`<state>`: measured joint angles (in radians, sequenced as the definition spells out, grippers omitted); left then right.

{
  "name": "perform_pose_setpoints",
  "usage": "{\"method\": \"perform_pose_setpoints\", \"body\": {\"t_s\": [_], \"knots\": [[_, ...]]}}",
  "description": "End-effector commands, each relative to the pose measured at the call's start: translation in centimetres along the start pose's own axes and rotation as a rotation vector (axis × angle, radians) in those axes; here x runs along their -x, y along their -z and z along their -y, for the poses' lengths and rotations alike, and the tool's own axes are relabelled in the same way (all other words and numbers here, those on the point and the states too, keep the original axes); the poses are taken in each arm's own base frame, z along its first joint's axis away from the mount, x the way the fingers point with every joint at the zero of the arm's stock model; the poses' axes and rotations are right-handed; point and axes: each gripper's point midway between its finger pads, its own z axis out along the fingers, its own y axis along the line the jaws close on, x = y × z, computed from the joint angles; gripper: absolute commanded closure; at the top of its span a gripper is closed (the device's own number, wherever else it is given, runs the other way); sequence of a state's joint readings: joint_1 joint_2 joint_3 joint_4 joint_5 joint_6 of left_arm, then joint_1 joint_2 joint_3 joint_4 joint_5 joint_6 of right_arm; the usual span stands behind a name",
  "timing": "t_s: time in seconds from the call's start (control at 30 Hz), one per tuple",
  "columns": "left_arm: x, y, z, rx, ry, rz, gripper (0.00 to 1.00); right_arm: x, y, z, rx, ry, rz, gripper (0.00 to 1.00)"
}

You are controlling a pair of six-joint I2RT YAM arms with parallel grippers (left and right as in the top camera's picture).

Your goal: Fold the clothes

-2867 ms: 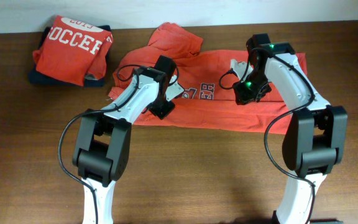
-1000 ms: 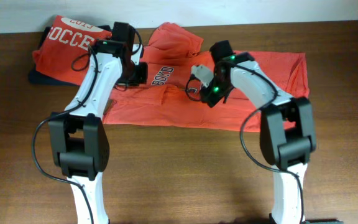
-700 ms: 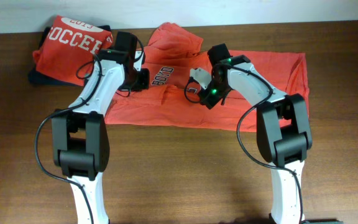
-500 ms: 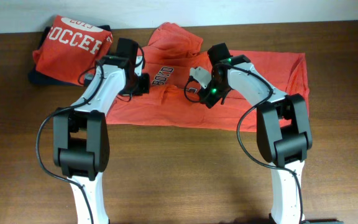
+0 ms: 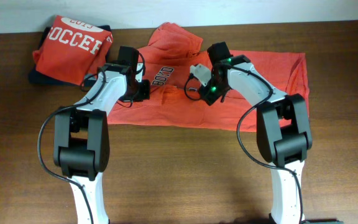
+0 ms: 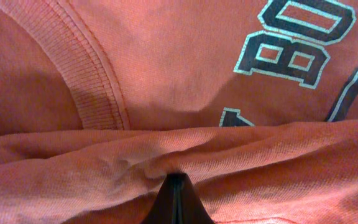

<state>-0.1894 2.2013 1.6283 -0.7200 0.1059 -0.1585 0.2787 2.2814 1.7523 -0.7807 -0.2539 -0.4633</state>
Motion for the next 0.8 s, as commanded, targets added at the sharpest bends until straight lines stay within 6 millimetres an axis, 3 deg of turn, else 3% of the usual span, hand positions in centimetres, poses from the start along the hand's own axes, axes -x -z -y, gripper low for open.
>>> {"method": "perform_pose_setpoints", "body": {"t_s": [0.0,0.13,0.23,0.33,0.4,0.5,0.57,0.77], "knots": [[-0.8,-0.8,0.1,-0.007,0.010,-0.024,0.99,0.9,0.4,2.1,-0.127,-0.024,0.007,0.96],[-0.8,-0.8,0.1,-0.007,0.010,-0.026,0.99,2.2,0.8,4.1,-0.230,-0.070,0.061,0.96],[-0.8,-0.8,0.1,-0.007,0.010,-0.026,0.99,3.4,1.7,4.5,-0.252,-0.070,0.098,0.96],[-0.8,-0.8,0.1,-0.007,0.010,-0.025,0.99,4.6,5.2,4.5,-0.260,-0.135,0.127,0.96],[-0.8,-0.8,0.1,-0.007,0.010,-0.026,0.99,4.3,7.4,4.5,-0.258,-0.165,0.114,0.96],[-0.8,-0.8,0.1,-0.007,0.010,-0.026,0.99,2.2,9.6,4.1,-0.232,-0.207,0.032,0.96],[-0.8,-0.8,0.1,-0.007,0.010,-0.026,0.99,-0.3,10.2,3.7,-0.202,-0.240,-0.059,0.96],[-0.8,-0.8,0.1,-0.007,0.009,-0.025,0.99,-6.5,9.3,3.1,-0.130,-0.331,-0.253,0.96]]}}
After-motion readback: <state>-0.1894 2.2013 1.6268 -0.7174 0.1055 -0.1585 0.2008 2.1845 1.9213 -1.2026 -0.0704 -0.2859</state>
